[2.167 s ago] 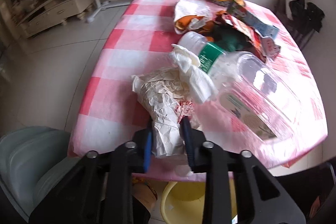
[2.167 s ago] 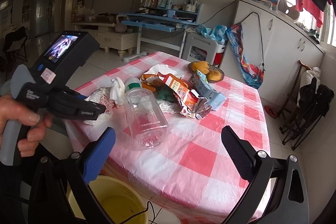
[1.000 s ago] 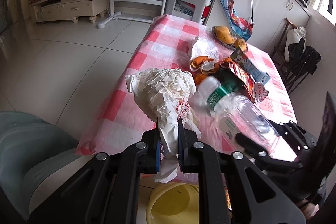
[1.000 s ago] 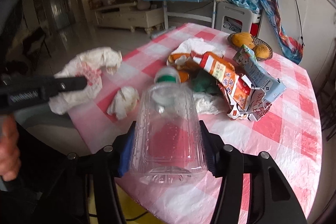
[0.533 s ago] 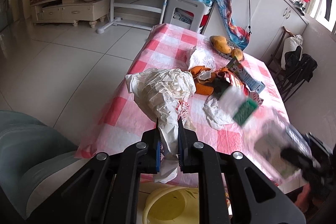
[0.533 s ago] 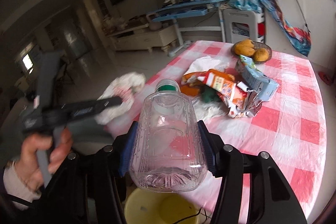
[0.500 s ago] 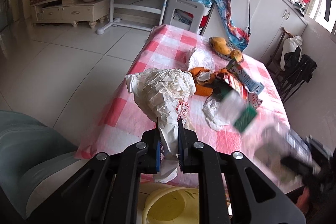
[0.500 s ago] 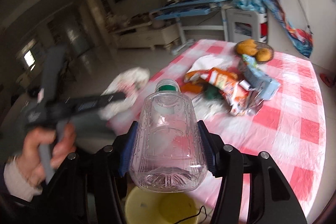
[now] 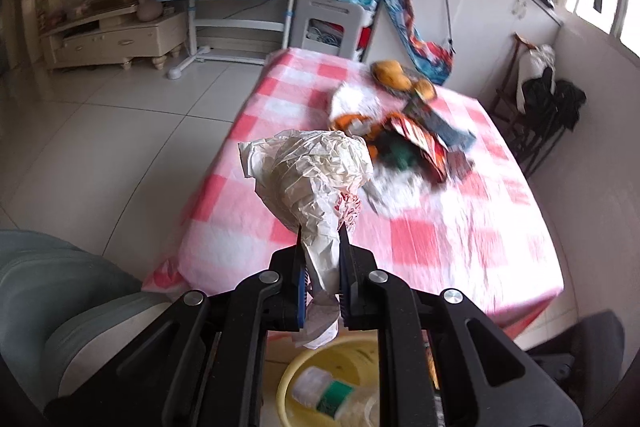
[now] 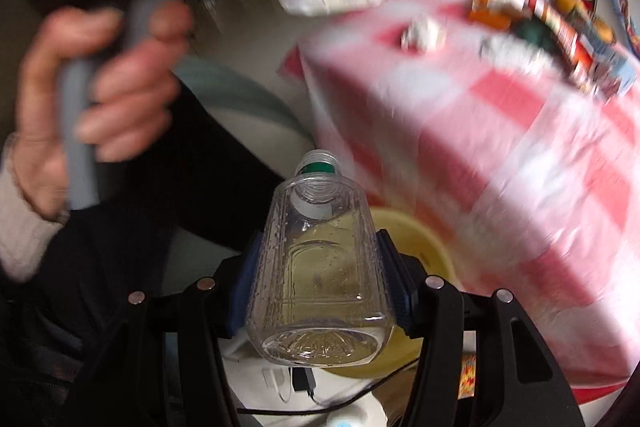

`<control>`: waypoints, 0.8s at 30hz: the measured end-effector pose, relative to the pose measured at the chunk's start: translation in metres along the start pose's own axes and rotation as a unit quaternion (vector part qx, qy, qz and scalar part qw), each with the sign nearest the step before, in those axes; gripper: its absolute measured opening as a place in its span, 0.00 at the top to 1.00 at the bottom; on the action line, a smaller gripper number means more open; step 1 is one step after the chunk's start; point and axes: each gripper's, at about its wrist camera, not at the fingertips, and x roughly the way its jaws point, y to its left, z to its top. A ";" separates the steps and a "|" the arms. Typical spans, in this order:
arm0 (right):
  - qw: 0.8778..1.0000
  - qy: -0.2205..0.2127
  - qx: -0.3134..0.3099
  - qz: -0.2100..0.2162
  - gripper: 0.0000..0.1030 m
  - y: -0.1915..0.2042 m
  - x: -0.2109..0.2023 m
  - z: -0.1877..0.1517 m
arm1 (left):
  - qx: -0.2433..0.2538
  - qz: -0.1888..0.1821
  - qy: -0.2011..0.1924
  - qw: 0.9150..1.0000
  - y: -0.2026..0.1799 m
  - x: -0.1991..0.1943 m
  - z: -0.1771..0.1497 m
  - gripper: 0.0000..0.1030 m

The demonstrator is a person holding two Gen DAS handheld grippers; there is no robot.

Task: Collect trash
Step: 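Drop the tissue and bottle into the yellow bucket, opening both grippers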

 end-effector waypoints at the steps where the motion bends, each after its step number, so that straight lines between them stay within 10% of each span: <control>1: 1.000 0.009 0.000 -0.006 0.47 -0.001 0.006 -0.001 | 0.005 -0.002 0.005 1.000 -0.002 -0.001 -0.005 0.88; 7: 0.999 0.038 0.010 -0.027 0.42 -0.012 0.031 0.000 | 0.048 -0.005 0.052 0.997 -0.023 0.002 -0.040 0.88; 19: 0.971 -0.162 0.136 -0.108 0.20 -0.065 -0.067 -0.017 | 0.134 -0.014 0.171 0.976 -0.058 0.018 -0.107 0.87; 24: 0.954 -0.222 0.166 -0.116 0.18 -0.071 -0.100 -0.021 | 0.188 0.022 0.192 0.963 -0.072 0.025 -0.125 0.45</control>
